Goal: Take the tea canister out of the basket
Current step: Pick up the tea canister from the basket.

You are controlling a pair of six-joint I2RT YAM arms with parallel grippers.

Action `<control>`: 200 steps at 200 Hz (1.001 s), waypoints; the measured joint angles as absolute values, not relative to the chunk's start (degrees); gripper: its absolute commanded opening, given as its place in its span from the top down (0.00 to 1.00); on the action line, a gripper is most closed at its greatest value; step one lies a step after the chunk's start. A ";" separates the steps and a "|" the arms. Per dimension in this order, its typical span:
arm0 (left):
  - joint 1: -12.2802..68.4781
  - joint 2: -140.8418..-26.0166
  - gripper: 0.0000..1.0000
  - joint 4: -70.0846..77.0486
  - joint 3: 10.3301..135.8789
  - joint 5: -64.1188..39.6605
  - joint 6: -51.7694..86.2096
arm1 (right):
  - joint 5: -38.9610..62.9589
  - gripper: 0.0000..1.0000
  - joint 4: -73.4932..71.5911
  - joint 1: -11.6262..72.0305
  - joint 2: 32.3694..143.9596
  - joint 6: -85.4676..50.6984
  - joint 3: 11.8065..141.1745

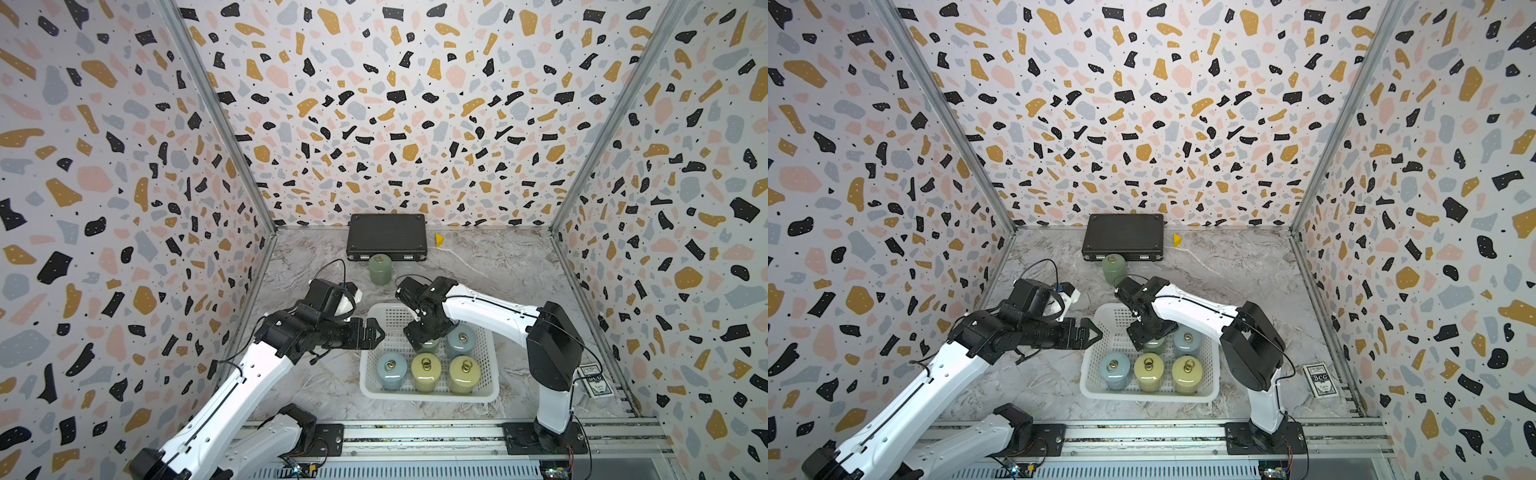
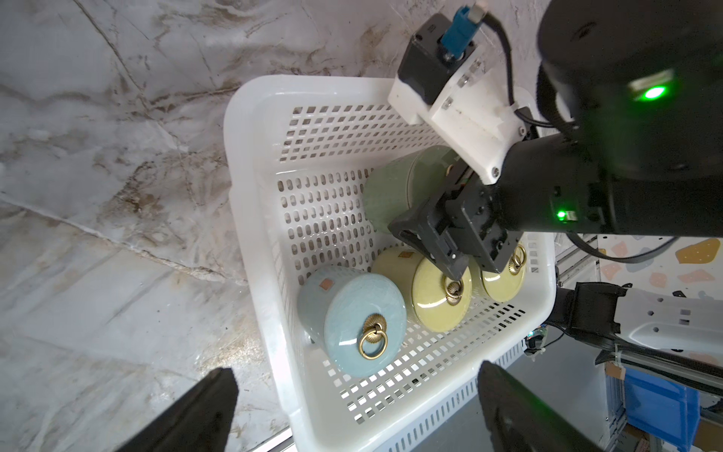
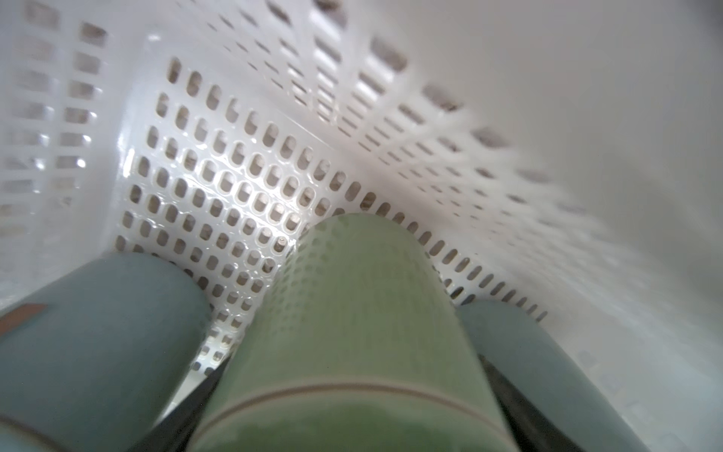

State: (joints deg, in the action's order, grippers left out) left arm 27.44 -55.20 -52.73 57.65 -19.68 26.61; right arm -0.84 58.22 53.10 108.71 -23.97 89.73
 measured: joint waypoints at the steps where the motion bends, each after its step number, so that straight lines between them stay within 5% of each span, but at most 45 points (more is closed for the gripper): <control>1: 27.44 -55.18 0.00 -52.73 57.65 -19.59 26.61 | -0.86 0.23 58.35 53.10 108.68 -23.97 89.97; 102: 27.44 -51.16 0.00 -53.34 59.42 -12.75 29.17 | -2.85 0.23 71.24 52.03 109.43 -20.08 118.65; 200: 27.44 -48.14 0.00 -49.60 60.01 -8.45 31.97 | -7.68 0.22 73.67 44.40 129.14 -17.87 138.72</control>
